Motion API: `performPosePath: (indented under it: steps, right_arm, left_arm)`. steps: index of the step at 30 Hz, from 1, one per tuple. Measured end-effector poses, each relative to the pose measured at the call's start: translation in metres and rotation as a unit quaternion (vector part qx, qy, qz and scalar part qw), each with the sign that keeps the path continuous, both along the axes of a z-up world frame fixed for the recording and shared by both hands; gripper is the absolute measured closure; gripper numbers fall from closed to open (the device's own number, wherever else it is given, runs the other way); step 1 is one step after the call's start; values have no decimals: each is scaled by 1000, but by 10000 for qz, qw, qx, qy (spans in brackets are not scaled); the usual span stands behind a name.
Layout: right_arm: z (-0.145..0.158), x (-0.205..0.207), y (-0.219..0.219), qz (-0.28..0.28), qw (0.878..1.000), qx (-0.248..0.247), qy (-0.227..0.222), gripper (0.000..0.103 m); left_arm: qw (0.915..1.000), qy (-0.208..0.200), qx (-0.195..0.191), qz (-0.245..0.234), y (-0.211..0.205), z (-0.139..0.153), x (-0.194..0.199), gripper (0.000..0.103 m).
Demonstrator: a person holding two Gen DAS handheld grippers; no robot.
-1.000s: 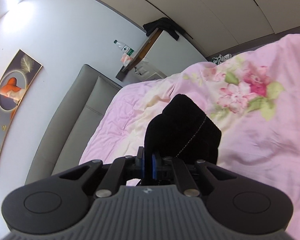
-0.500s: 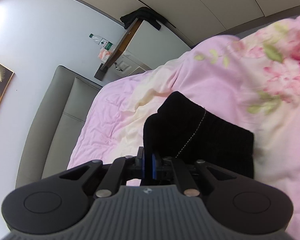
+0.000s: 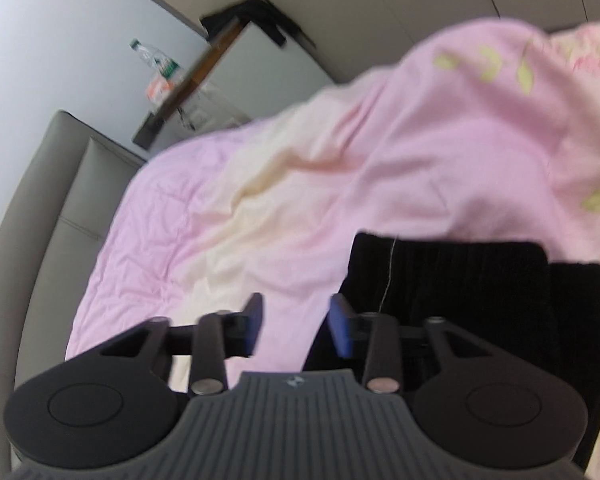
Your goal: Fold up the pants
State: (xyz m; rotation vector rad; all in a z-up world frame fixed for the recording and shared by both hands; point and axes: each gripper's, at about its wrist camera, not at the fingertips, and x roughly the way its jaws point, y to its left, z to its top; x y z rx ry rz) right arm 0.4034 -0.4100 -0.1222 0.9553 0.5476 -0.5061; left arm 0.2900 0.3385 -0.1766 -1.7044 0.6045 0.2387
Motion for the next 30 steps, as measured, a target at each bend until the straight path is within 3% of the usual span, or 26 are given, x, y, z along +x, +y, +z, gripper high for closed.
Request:
performPosePath:
  steps: [4, 7, 9, 12, 16, 19, 21, 22, 24, 25, 27, 30]
  right_arm:
    - [18, -12, 20, 550, 9960, -700, -40, 62]
    - [26, -25, 53, 1241, 9883, -880, -123, 62]
    - [27, -44, 82, 1612, 9836, -775, -239, 62]
    - [22, -85, 123, 1868, 9797, -693, -233, 55]
    - [4, -156, 145, 1223, 9872, -988, -286, 55]
    - [-19, -209, 133, 288, 9919, -1185, -348, 54]
    - [-38, -225, 118, -141, 9955, -923, -150, 55]
    - [-47, -229, 105, -458, 9980, -386, -187, 56]
    - [-56, -230, 84, -721, 9946, 322, -672, 56]
    - [-53, -225, 76, -783, 9935, 243, -790, 56]
    - [-41, -212, 65, -772, 9923, -429, -869, 56]
    - [-36, -187, 38, -674, 9907, -804, -867, 56]
  left_arm:
    - [9975, -399, -567, -100, 5, -6, -17, 19]
    - [9946, -532, -862, -218, 16, -4, -28, 16]
    - [9957, -629, -564, -374, 23, 11, -42, 15]
    - [9946, -431, 617, -714, 27, 43, -71, 10]
    - [9697, 12, 2283, -870, 9, 73, -121, 9]
    - [9547, 200, 2792, -1007, -12, 71, -151, 9]
    - [9507, 306, 2875, -1122, -28, 61, -157, 9]
    - [9507, 342, 2830, -1224, -35, 54, -158, 9]
    - [9568, 442, 2532, -1361, -44, 35, -156, 9]
    - [9605, 454, 2369, -1388, -49, 30, -153, 9]
    - [9622, 461, 2235, -1487, -58, 23, -155, 9]
    - [9535, 519, 2448, -1678, -66, 23, -146, 9]
